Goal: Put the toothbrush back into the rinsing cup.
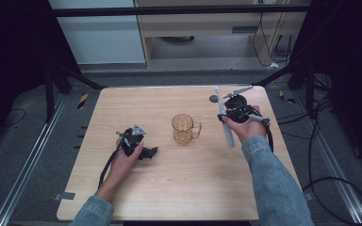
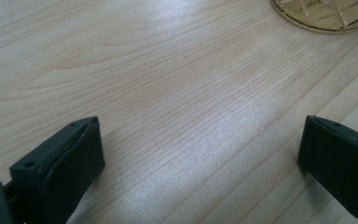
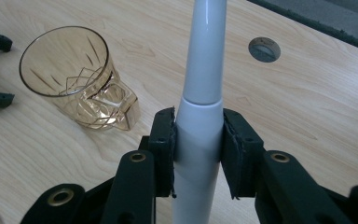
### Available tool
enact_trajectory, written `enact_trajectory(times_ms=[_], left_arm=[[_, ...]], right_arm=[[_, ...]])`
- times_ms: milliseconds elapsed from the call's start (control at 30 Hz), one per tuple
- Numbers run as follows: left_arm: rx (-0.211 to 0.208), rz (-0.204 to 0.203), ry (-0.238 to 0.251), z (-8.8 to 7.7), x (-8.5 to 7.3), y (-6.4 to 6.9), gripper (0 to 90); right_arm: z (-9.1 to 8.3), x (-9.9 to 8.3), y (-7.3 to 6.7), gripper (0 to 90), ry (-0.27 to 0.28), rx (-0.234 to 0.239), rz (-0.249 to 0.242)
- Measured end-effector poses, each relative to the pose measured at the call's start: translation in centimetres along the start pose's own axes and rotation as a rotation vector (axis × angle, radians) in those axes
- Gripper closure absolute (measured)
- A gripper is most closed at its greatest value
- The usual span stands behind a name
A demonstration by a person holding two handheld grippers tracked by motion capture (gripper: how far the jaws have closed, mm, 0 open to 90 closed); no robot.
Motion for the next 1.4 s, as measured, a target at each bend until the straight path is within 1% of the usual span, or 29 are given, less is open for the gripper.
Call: enact_trajectory(times_ms=[233, 367, 467, 500, 533, 667, 767, 900, 1067, 1400], left_arm=[[-0.001, -0.002, 0.002, 0.0, 0.0, 0.0, 0.0], [-0.001, -0.003, 0.003, 0.0, 0.0, 0.0, 0.0], [-0.001, -0.003, 0.003, 0.0, 0.0, 0.0, 0.0], [-0.001, -0.003, 0.003, 0.0, 0.0, 0.0, 0.0], [-0.001, -0.003, 0.003, 0.0, 0.0, 0.0, 0.0], [-0.001, -0.002, 0.002, 0.0, 0.0, 0.0, 0.0], [-0.001, -0.002, 0.002, 0.0, 0.0, 0.0, 0.0], [-0.001, -0.003, 0.003, 0.0, 0.0, 0.0, 0.0], [-0.001, -0.003, 0.003, 0.0, 0.0, 0.0, 0.0], [-0.001, 0.0, 0.003, 0.0, 0.0, 0.0, 0.0]], right_arm=[[0.2, 0.3, 0.4, 67.5, 0.005, -0.013, 0.008], [0.1, 0.6, 0.7, 67.5, 0.025, -0.019, 0.022], [0.1, 0.7, 0.9, 67.5, 0.027, -0.027, 0.02], [0.2, 0.9, 1.0, 67.5, 0.041, -0.032, 0.021], [0.2, 0.9, 1.0, 67.5, 0.041, -0.032, 0.021], [0.3, 1.3, 0.7, 67.5, 0.066, -0.032, 0.032], [0.4, 1.7, 0.3, 67.5, 0.087, -0.03, 0.025], [0.6, 2.5, 0.0, 67.5, 0.112, -0.028, 0.027], [0.5, 3.5, -0.3, 67.5, 0.152, -0.03, 0.029], [0.2, 4.9, -0.5, 67.4, 0.191, -0.037, 0.038]])
Point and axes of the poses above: each handheld gripper's, and its own axes: z roughly forward along the jaws, x roughly out of its top, y roughly to its right, the point moved 6 cm from there along z, roughly forward along the jaws, and after that the axes turned 5 degrees about -z, right-handed, at the moved point
